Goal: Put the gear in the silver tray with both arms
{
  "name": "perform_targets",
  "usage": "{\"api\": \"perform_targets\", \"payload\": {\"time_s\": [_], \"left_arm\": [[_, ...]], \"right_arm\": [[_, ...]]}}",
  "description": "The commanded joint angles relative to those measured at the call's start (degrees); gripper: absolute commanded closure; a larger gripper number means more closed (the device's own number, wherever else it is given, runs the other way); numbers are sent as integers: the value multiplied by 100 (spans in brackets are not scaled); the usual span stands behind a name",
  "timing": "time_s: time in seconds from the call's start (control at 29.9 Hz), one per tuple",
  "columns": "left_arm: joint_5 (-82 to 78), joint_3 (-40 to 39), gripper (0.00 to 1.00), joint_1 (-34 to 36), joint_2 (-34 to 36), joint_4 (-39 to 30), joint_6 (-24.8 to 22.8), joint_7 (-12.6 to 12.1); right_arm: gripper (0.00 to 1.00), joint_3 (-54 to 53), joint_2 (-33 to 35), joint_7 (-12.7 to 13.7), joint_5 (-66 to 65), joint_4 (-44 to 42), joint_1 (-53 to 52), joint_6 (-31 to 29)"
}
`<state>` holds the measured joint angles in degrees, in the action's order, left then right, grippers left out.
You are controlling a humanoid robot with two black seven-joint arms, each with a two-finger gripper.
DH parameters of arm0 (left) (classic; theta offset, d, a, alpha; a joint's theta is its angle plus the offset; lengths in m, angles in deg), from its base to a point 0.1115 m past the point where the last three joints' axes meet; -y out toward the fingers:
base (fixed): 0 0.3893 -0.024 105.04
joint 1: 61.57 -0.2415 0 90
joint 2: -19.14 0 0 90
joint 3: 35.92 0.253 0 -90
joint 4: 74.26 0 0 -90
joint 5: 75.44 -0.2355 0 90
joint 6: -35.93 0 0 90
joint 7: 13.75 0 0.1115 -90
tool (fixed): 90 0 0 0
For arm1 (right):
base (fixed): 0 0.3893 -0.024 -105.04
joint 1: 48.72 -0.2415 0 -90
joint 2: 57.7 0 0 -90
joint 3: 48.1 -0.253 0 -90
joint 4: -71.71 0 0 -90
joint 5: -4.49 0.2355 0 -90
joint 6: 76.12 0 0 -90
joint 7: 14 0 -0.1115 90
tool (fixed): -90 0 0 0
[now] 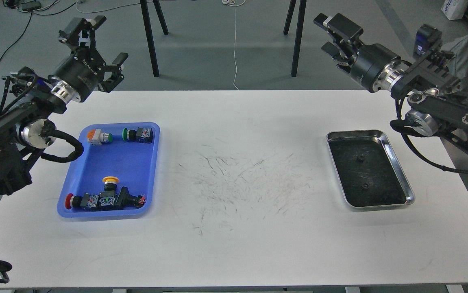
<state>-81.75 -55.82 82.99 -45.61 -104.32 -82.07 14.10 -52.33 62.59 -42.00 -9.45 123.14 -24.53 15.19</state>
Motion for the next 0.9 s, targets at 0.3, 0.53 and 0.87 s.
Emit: {"api": "perform_targets", "payload": {"time_s": [0.3,0.53,0.87], "left_arm": [[297,-154,0,11,-152,-79,0,-1492],[350,-242,0,160,-135,-35,0,-1676],[350,-181,0,160,-187,-62,0,-1686]], "right_arm": [[2,-1246,-261,197,506,-186,1193,-104],[2,-1432,-419,664,1016,-212,1404,-447],[2,-1747,-788,796,1411,-431,1395,-394]]}}
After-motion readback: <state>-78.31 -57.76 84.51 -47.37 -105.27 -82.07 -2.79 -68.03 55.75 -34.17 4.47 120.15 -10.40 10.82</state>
